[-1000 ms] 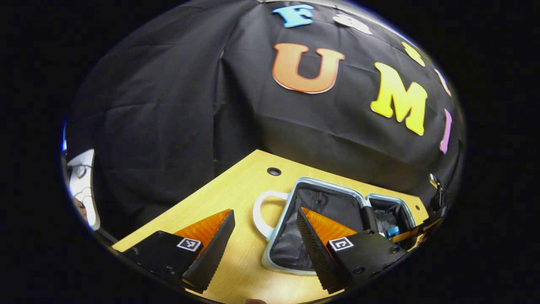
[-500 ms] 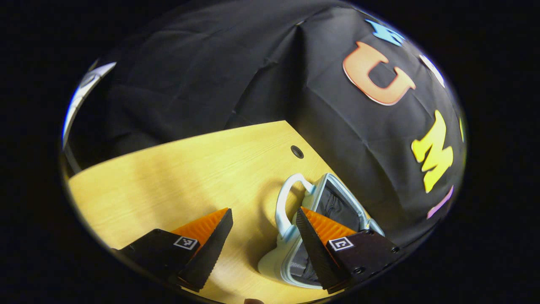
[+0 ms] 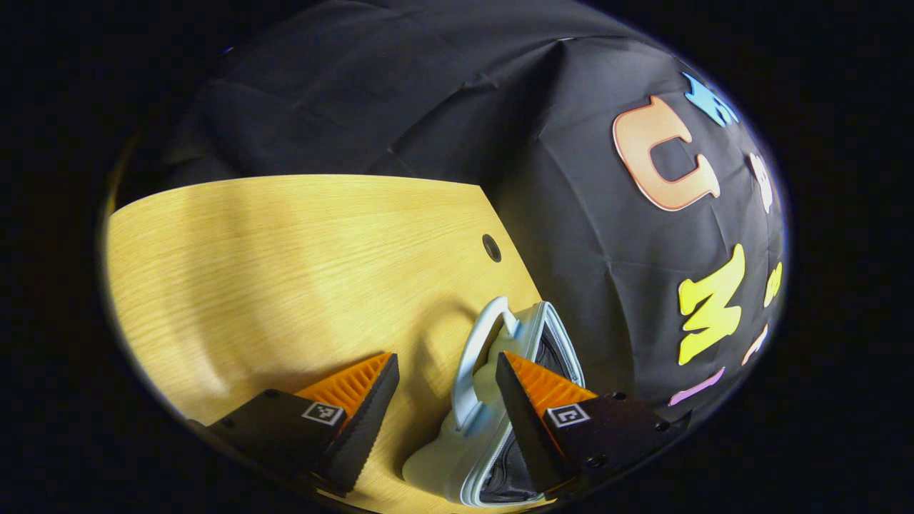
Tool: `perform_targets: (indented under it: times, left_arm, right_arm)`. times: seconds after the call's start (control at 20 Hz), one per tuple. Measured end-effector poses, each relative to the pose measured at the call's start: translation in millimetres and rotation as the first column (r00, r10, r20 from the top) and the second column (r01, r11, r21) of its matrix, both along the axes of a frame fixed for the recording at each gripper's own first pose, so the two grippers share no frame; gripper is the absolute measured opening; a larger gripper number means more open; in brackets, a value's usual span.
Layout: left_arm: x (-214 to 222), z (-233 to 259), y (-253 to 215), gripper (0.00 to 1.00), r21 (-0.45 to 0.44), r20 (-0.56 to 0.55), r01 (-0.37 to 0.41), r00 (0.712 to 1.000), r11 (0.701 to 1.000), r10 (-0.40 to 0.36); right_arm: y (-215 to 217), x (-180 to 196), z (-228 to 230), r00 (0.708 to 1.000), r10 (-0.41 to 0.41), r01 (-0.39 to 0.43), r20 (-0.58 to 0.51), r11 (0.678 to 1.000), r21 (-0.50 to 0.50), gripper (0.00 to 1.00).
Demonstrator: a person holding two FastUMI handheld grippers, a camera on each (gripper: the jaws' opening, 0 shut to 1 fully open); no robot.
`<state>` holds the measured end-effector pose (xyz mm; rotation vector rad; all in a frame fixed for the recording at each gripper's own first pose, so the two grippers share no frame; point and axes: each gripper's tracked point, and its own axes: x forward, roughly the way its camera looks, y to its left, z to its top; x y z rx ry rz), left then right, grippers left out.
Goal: First open the suitcase, pack the skin care products into it, and then close the suitcase.
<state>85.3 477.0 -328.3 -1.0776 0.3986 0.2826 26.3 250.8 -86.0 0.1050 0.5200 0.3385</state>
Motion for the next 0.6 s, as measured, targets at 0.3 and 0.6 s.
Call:
perform_targets:
  times: [0.3, 0.6]
  left_arm:
    - [5, -5, -19, 0.64, -0.081, 0.005, 0.113, 0.994, 0.990, -0.113]
    - [9, 4, -24, 0.08, -0.147, 0.065, 0.142, 0.989, 0.979, -0.134]
  right_arm:
    - [-26, -14, 12, 0.996, -0.091, 0.090, 0.016, 0.994, 0.059, 0.82]
    - [-48, -26, 15, 0.989, -0.145, 0.144, 0.012, 0.986, 0.080, 0.82]
